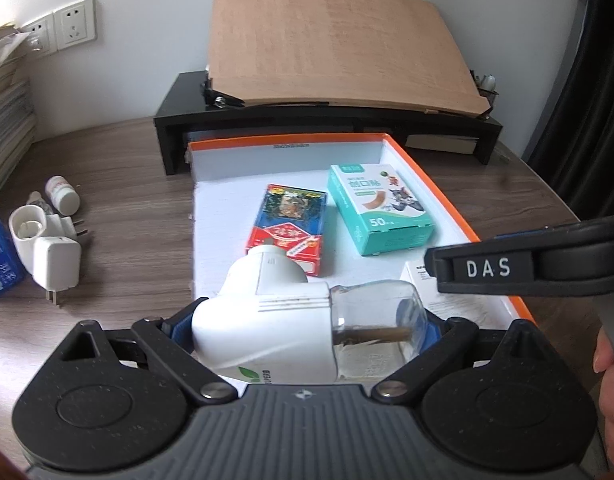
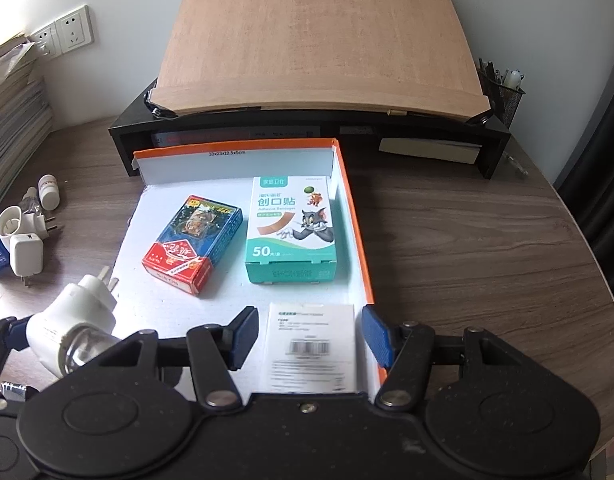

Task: Organize rigid objects
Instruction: 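Lower the adapter box into the white box and open right tool while left tool releases the repellent, then move left tool to the blue cartoon tin and grasp it while right tool moves to the white charger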

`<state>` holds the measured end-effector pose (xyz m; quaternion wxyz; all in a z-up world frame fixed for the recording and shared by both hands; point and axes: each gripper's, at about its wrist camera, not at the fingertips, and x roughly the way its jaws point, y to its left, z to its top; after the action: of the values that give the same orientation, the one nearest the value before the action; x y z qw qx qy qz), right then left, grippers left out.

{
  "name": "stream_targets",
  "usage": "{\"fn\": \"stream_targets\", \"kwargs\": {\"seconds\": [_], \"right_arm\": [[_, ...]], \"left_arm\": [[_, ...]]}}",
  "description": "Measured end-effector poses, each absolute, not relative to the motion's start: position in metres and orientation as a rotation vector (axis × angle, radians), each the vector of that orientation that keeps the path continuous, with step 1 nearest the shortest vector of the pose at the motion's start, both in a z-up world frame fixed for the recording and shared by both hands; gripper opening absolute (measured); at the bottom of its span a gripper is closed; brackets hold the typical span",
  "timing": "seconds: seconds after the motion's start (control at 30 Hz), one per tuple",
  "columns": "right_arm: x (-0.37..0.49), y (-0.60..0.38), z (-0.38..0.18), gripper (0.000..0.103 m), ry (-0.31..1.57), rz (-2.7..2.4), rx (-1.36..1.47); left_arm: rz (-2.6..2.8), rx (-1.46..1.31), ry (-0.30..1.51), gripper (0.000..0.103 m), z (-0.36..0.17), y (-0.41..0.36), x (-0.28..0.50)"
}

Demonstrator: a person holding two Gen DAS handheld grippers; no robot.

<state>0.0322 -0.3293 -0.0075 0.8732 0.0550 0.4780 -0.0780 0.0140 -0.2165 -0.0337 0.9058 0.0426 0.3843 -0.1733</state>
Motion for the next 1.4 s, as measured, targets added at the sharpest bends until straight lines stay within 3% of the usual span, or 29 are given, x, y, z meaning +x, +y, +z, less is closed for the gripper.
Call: {"fn": "stream_targets", "kwargs": {"seconds": [0.57, 1.4], "right_arm": [[0.007, -0.327, 0.026, 0.078, 0.891, -0.219, 0.163], [0.035, -0.205, 0.018, 0.078, 0.938, 0.004, 0.143]], "left_arm": [[-0.387, -0.044, 0.753, 0.103, -0.014, -0.191, -0.007], [0.197, -0.149, 0.665, 0.103, -0.004, -0.031, 0.031]]}}
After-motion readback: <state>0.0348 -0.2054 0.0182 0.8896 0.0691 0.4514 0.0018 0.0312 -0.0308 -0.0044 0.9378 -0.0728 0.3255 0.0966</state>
